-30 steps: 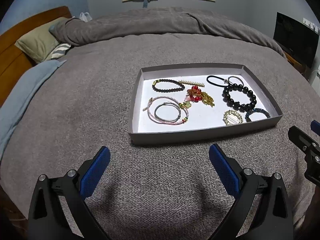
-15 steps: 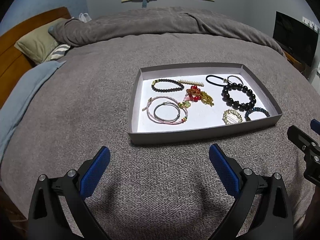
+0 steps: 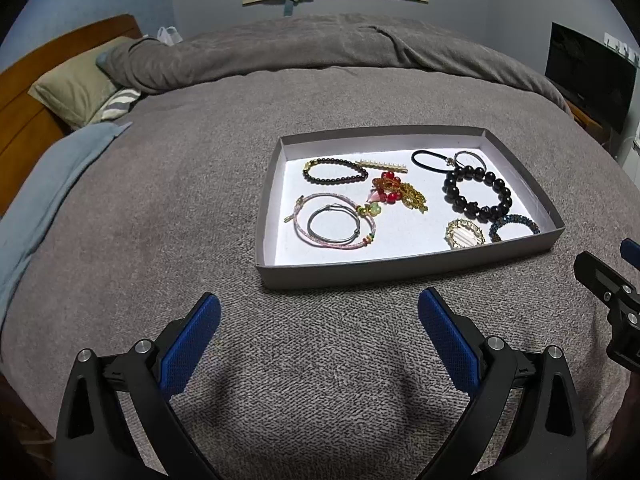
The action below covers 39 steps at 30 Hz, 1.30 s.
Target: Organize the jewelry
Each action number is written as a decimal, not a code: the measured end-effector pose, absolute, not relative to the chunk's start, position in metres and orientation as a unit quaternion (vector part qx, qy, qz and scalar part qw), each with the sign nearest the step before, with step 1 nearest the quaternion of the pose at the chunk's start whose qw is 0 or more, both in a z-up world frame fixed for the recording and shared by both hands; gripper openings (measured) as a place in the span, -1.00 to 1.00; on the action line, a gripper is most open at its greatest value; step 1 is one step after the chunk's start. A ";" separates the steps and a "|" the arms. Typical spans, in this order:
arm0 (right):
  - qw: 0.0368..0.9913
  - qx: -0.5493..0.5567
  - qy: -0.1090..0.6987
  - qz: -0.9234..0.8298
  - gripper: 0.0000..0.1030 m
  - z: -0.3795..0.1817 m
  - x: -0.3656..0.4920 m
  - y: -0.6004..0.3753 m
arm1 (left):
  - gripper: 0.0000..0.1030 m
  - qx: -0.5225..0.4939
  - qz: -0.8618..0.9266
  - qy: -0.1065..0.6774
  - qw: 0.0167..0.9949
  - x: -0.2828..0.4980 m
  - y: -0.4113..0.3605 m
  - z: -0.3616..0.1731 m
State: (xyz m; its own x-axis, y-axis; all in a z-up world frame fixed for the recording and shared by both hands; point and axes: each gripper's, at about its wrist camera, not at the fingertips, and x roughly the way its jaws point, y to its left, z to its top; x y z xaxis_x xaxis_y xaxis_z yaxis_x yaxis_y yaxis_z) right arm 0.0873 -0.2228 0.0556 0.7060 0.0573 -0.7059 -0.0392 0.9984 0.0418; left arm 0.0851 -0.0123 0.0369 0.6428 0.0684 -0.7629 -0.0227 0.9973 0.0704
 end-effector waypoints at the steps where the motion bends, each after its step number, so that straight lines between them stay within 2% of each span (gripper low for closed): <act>1: 0.924 0.012 0.382 0.026 0.90 0.056 0.087 -0.223 | 0.90 0.028 0.026 0.422 0.906 0.085 -0.013 0.037; 39: 0.923 0.009 0.383 0.027 0.90 0.056 0.087 -0.221 | 0.90 0.031 0.024 0.424 0.905 0.085 -0.013 0.036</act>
